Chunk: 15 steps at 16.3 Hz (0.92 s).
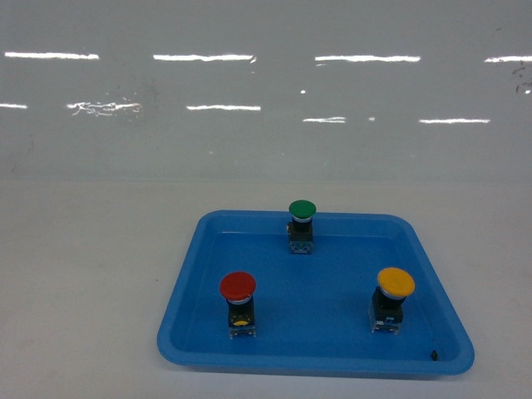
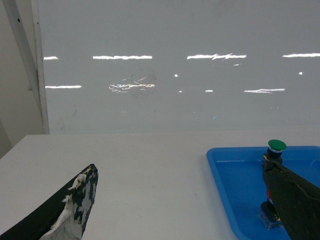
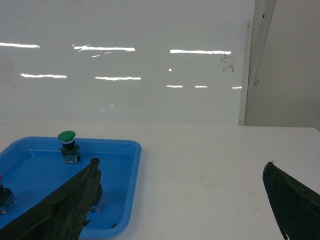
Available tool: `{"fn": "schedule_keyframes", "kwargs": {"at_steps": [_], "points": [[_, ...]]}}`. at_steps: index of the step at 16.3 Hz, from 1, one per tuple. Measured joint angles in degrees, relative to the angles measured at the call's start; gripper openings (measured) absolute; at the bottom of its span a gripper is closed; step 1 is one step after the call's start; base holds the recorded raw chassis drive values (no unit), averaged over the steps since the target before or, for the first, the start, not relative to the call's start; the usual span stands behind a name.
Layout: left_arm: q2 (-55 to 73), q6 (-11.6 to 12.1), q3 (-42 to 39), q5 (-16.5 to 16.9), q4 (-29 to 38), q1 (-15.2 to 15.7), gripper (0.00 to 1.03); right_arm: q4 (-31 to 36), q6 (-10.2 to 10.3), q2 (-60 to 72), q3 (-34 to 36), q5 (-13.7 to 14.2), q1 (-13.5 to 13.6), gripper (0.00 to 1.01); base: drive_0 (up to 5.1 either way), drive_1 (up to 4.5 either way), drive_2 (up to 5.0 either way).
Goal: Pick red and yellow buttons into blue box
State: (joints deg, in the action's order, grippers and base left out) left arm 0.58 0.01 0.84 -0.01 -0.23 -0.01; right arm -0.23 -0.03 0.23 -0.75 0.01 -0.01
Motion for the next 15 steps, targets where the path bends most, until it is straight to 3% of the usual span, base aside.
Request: {"fn": "schedule_keyframes", "kwargs": {"at_steps": [13, 14, 15], "points": [[0.0, 0.0, 0.0, 0.0, 0.0, 0.0, 0.98, 0.0, 0.0, 0.0, 0.0, 0.0, 0.0, 0.98, 0.0, 0.00, 0.0], [10.6, 0.0, 0.0, -1.9, 11.4, -1.0, 0.98, 10.4, -0.4, 8.8, 0.0, -2.8, -0.4, 0.98, 0.0, 0.00, 0.0], [17.9, 0.0, 0.1, -2.3, 17.9, 0.2, 0.98, 17.6, -1.0, 15.8, 0.0, -2.8, 0.5, 0.98, 0.0, 0.00, 0.0]]}}
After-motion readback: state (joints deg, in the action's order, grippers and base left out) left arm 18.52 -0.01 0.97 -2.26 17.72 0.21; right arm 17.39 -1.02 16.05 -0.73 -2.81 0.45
